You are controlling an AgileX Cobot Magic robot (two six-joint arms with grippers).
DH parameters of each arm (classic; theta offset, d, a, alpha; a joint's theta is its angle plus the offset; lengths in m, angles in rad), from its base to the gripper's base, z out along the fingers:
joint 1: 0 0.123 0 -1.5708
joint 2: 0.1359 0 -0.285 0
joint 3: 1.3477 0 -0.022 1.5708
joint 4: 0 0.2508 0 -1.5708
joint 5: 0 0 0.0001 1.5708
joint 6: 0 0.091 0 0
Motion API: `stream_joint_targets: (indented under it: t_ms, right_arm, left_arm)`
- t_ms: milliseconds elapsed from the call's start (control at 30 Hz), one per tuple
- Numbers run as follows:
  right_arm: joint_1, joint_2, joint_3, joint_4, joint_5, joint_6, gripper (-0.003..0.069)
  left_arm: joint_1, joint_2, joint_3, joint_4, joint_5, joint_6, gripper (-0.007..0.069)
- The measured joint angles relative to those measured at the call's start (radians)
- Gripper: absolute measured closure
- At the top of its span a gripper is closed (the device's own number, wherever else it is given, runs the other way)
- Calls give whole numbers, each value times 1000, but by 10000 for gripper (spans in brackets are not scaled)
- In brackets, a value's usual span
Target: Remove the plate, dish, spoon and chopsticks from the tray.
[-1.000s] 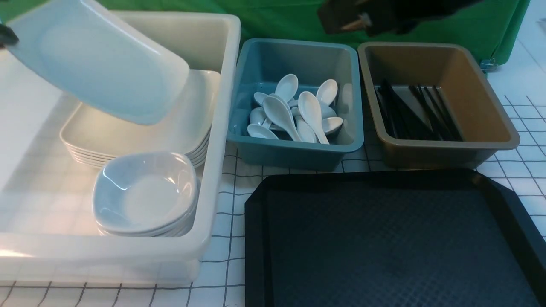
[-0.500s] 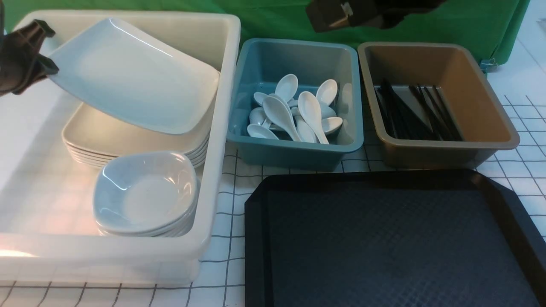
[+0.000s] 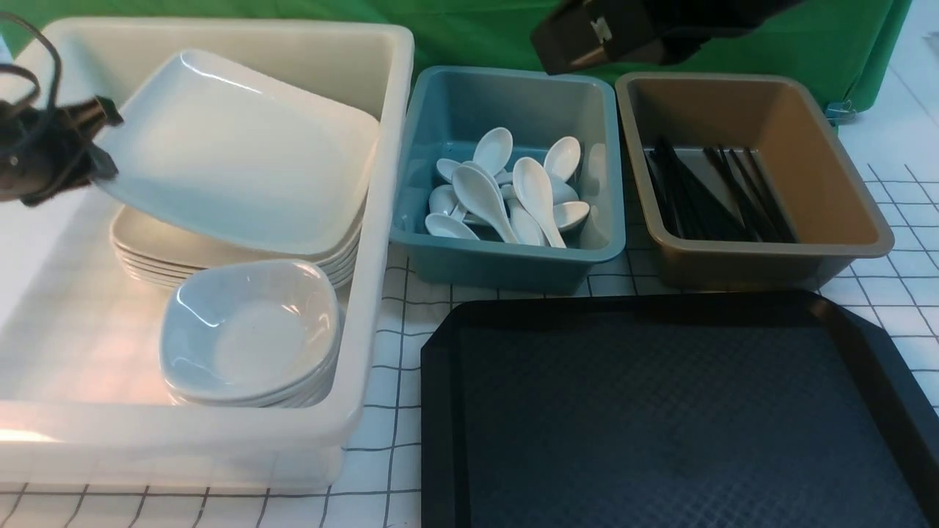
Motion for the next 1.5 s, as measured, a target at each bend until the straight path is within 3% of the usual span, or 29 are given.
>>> stream_joint_targets:
  t_ms: [433,633,767,867,933,1167,1333,1433,1500]
  right_arm:
    - [0,0,0,13,11,0,652]
    - [0,0,0,17,14,1,652]
    - [0,0,-12,-45,32,4,652]
    - [0,-21,-20,-255,44,107,652]
    - [0,-60,-20,-414,46,183,652]
    - [-1,-240,-18,-646,85,347,652]
    - [-1,-431,105,-680,-1,430,652]
    - [-1,-598,321,-688,-145,487,652]
    - [-1,-771,537,-707,-331,585,652]
  left_arm:
    - [-5,28,-27,130,65,-2,175]
    - [-5,-32,-81,303,109,-107,163]
    - [-7,-135,-146,274,220,-97,330]
    - [-32,-239,-169,134,317,37,536]
    - [-81,-333,-170,65,377,114,600]
    - [-238,-626,-160,109,483,130,627]
    - [-274,-839,-53,155,487,102,628]
    - [-275,-996,73,213,484,78,628]
    - [-275,-1129,187,266,480,65,628]
